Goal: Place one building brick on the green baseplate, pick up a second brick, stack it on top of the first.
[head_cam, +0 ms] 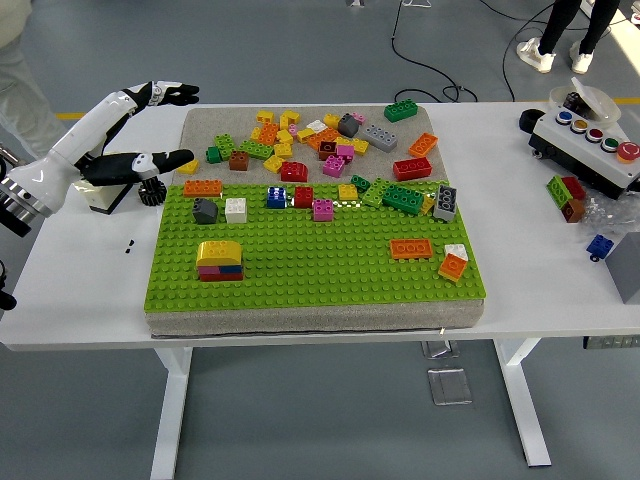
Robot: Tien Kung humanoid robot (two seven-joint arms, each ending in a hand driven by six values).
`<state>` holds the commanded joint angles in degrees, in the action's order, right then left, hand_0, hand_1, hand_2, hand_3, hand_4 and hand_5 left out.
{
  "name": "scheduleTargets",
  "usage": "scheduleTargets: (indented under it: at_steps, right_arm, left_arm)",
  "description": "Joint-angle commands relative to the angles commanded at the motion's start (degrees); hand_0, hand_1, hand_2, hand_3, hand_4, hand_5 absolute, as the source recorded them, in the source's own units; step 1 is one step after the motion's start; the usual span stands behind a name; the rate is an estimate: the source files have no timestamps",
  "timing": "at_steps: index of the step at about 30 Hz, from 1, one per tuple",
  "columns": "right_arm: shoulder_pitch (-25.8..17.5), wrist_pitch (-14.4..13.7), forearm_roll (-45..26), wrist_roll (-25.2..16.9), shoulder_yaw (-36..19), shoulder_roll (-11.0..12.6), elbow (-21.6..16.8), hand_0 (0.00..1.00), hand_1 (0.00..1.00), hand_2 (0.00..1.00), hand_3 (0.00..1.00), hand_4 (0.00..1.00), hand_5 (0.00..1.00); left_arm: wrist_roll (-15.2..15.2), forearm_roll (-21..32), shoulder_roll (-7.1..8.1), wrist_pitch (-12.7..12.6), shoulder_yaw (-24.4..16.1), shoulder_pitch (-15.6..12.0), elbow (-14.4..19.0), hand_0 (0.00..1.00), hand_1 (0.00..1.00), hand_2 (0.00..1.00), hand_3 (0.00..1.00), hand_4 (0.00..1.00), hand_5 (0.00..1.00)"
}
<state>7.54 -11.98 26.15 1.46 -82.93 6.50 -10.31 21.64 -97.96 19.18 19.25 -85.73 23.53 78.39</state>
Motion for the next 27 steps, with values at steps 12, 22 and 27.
scheduleTargets:
  at_steps: [12, 22, 27]
  right_arm:
    - [0.07, -1.0, 0.66, 0.76, 1.21, -0.72, 0.0, 0.741, 0.657, 0.71, 0.597, 0.922, 0.509]
    - [-0.09, -1.78, 1.47, 1.28, 2.6, -1.33, 0.0, 0.74, 0.657, 0.71, 0.598, 0.922, 0.509]
    - [-0.45, -2.11, 1.6, 1.22, 3.2, -1.78, 0.0, 0.74, 0.659, 0.71, 0.597, 0.921, 0.509]
  left_arm:
    - [-5.85, 15.31, 0.51, 3.65, -0.12, -0.54, -0.9, 0.954, 0.861, 0.853, 0.897, 0.998, 0.632]
    - [-6.83, 17.05, 1.17, 3.62, -1.84, -2.37, -0.53, 0.954, 0.864, 0.854, 0.896, 0.998, 0.641]
    - [-7.38, 17.72, 1.05, 3.41, -1.74, -3.27, -0.66, 0.959, 0.872, 0.862, 0.893, 0.998, 0.657]
